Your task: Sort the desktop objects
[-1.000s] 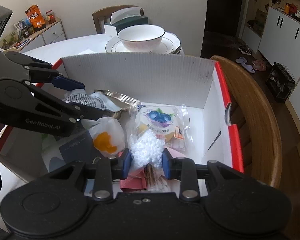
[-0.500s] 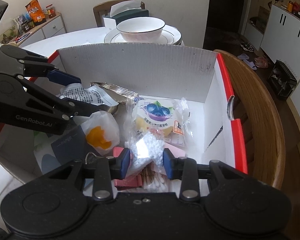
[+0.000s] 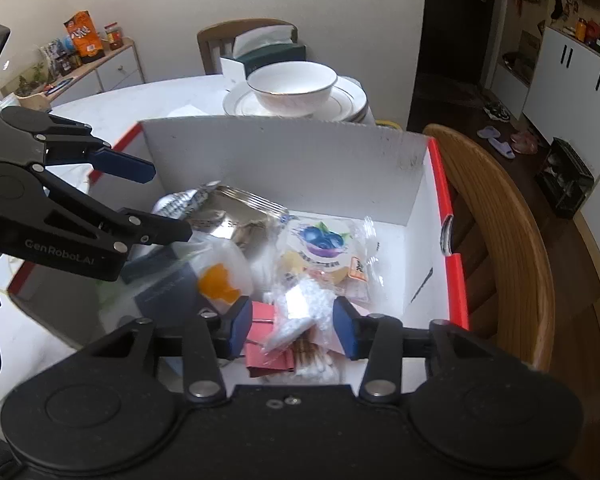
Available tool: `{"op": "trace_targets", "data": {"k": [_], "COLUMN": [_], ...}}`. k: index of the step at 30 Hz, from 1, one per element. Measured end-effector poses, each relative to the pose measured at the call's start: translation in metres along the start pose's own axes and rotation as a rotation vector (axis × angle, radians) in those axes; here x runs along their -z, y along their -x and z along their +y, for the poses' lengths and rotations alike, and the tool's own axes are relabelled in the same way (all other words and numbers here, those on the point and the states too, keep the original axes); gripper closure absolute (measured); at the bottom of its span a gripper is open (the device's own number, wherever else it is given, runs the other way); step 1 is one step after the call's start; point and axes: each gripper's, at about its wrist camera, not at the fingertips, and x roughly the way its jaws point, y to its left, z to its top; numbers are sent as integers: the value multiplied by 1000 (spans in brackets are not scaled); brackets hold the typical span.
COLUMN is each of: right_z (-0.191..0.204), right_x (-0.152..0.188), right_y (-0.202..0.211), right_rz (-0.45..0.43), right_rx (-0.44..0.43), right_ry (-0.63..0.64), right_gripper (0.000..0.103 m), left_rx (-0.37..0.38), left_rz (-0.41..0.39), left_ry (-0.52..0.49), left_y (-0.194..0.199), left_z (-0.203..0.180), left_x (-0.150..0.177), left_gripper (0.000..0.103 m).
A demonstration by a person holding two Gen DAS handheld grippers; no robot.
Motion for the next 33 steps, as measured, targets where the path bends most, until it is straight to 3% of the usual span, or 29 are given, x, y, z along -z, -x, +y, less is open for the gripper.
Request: {"op": "trace_targets", "data": {"k": [3,17,25,33], "right_z": [5,26,38,54], "right_x": [0,-2,3,9], "right_y": [8,41,57,69], "right_rz": [-23,-109,-152,-188], "right_rx": [-4,-23,-22,-17], "right_ry": [5,-18,-56,-91], "right_gripper": [46,40,37,33], "left_rx": [12,29,57,85], "left_rz": [-23,-130,-143,-148], "left_ry": [15,55,90,113], "left_y": [13,70,91,103], "left_z": [1,-4,0,4], "left_x": [4,25,41,57], "left_gripper": [34,30,26,14]}}
